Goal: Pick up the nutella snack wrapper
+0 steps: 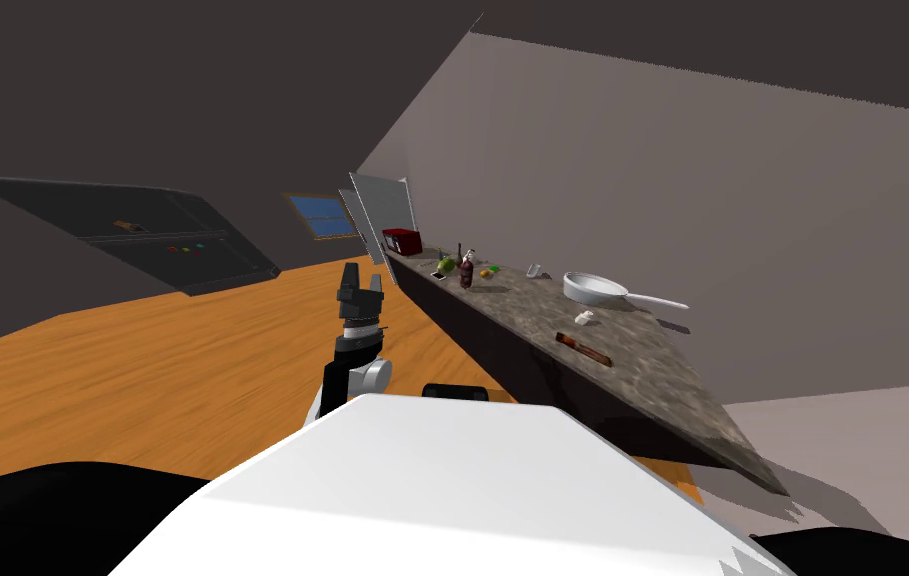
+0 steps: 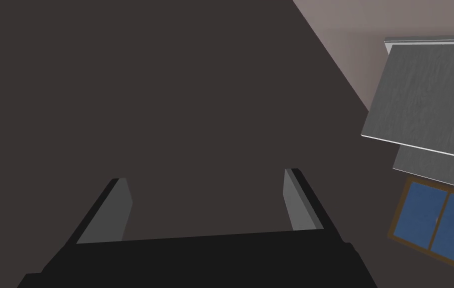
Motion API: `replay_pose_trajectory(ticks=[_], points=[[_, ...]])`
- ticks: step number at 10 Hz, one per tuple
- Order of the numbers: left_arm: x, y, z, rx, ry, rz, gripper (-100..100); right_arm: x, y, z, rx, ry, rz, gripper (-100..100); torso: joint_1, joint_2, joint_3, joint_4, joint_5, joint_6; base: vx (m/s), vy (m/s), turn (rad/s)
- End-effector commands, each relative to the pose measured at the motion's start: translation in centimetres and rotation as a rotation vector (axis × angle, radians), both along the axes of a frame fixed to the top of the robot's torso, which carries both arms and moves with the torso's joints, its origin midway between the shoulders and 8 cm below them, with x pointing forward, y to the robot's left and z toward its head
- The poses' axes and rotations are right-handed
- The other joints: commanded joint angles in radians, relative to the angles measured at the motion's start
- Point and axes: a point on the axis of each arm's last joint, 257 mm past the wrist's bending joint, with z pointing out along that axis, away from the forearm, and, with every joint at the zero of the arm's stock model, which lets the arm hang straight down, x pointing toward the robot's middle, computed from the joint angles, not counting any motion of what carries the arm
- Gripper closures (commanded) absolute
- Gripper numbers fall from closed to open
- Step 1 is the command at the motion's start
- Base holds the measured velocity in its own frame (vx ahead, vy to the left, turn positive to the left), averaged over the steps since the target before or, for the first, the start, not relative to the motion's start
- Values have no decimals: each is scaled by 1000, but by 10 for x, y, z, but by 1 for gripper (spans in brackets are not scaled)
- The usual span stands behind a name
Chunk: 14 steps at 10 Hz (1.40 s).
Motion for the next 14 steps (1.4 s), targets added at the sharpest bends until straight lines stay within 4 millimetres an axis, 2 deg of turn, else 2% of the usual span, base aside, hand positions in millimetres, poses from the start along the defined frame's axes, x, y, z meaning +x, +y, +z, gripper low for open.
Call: replay_pose_trajectory(ticks=[1, 2, 3, 4, 5, 6, 9, 11, 13, 14], points=[[0, 0, 0, 0, 0, 0, 0, -20, -35, 12, -70, 54, 36, -100, 0, 0, 0, 0, 0, 0, 87, 40, 93], [0, 0, 0, 0, 0, 0, 0, -18, -40, 16, -80, 57, 46, -100, 0, -1, 0, 0, 0, 0, 72, 36, 68], [0, 0, 0, 0, 0, 0, 0, -29, -66, 28, -135, 96, 83, -100, -1, 0, 0, 0, 0, 0, 77, 55, 112], [0, 0, 0, 0, 0, 0, 0, -30, -68, 28, -140, 98, 81, -100, 0, 0, 0, 0, 0, 0, 65, 42, 74], [0, 0, 0, 0, 0, 0, 0, -40, -94, 41, -193, 135, 113, -100, 0, 0, 0, 0, 0, 0, 76, 51, 137], [0, 0, 0, 0, 0, 0, 0, -39, -95, 42, -195, 136, 115, -100, 0, 0, 0, 0, 0, -1, 62, 36, 60], [0, 0, 0, 0, 0, 0, 0, -52, -159, 84, -333, 218, 199, -100, 0, -2, -1, 0, 0, -1, 101, 38, 162], [0, 0, 0, 0, 0, 0, 0, -50, -187, 107, -399, 245, 242, -100, 0, -4, -2, -1, 0, -1, 130, 31, 261], [0, 0, 0, 0, 0, 0, 0, -40, -208, 125, -451, 250, 282, -100, -2, -5, -3, -1, -1, -1, 169, 3, 323], [0, 0, 0, 0, 0, 0, 0, -36, -207, 125, -448, 239, 292, -100, -2, -9, -5, -2, -1, -2, 231, -5, 386]])
